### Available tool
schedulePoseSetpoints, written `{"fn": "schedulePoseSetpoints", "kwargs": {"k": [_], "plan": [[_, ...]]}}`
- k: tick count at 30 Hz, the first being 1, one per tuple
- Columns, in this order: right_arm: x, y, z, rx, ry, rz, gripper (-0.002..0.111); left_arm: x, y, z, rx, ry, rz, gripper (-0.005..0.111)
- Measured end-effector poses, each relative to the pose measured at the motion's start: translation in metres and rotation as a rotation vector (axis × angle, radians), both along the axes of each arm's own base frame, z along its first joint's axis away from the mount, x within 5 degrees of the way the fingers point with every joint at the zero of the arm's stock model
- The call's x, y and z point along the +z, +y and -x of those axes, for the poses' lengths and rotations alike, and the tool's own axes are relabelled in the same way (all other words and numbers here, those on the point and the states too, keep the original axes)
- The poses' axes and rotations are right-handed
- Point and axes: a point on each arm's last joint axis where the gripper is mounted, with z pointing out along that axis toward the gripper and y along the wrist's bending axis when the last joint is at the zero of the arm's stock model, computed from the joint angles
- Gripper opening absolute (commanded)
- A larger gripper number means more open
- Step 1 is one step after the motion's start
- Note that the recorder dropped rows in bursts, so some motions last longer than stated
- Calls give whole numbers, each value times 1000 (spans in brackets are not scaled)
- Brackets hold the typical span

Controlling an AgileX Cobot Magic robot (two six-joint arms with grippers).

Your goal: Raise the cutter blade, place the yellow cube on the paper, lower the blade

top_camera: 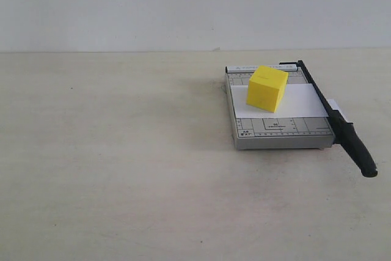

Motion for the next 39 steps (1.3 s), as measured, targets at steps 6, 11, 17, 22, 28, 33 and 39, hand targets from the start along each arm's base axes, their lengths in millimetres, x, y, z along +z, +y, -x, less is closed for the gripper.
{"fn": "schedulePoseSetpoints", "kwargs": {"k": [6, 11, 17, 22, 28, 33, 39], "plan": [[0, 0, 0, 0, 0, 0, 0, 0, -2, 0, -22, -41, -276, 60], [0, 0, 0, 0, 0, 0, 0, -2, -2, 0, -28, -30, -365, 51], [0, 0, 0, 0, 0, 0, 0, -4, -1, 0, -31, -1, -375, 4], [0, 0, 0, 0, 0, 0, 0, -7, -1, 1, -32, 26, -362, 4], [0, 0, 0, 0, 0, 0, 0, -20, 1, 2, -31, 179, -309, 4], [0, 0, 0, 0, 0, 0, 0, -23, 1, 3, -29, 217, -299, 4], [0, 0, 0, 0, 0, 0, 0, -23, 1, 3, -29, 217, -296, 4]]}}
